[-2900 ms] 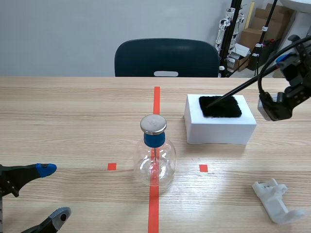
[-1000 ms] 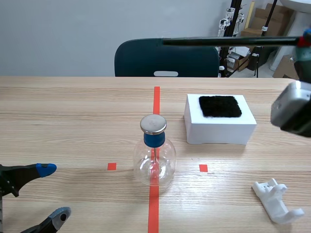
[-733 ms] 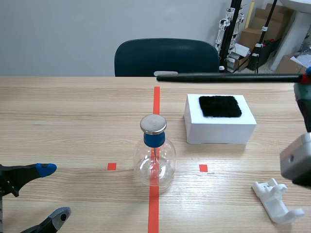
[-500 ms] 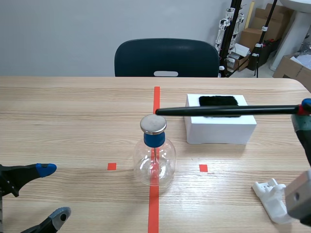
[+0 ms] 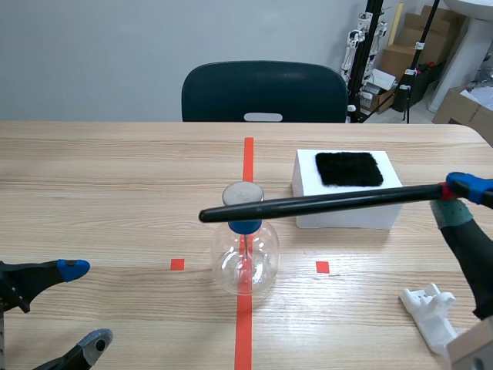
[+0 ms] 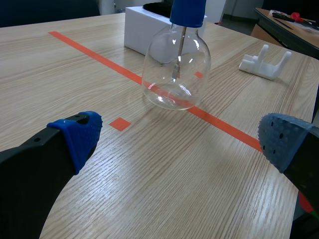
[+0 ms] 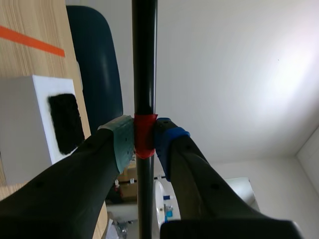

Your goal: Do the electroscope experiment. rub the rod on the fur

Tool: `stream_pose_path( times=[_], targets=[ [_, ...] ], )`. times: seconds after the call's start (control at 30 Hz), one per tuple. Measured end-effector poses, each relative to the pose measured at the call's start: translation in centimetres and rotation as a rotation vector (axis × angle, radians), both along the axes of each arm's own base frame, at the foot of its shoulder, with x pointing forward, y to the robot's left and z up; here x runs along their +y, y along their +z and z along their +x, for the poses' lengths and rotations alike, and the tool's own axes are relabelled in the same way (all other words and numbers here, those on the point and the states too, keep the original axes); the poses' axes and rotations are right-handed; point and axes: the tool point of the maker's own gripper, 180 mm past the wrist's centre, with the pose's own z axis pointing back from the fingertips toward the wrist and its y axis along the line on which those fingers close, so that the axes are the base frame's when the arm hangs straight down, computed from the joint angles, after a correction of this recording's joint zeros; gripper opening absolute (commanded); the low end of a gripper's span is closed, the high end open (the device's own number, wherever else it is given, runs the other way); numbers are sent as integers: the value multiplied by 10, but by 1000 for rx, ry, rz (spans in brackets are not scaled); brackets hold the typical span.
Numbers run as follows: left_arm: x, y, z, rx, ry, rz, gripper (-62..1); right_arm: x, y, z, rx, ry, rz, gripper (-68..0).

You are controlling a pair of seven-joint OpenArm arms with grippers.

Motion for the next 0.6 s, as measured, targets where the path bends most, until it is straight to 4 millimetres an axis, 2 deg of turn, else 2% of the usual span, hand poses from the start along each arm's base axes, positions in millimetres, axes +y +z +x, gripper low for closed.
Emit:
stream_pose_path(
  times=[0.27,0.6],
  targets=[
    [0,0,0,0,0,0,14,0,9,-1,12,17,114,-674],
    [0,0,0,0,0,0,14,-1,10,-1,16,9,130,-674]
  ],
)
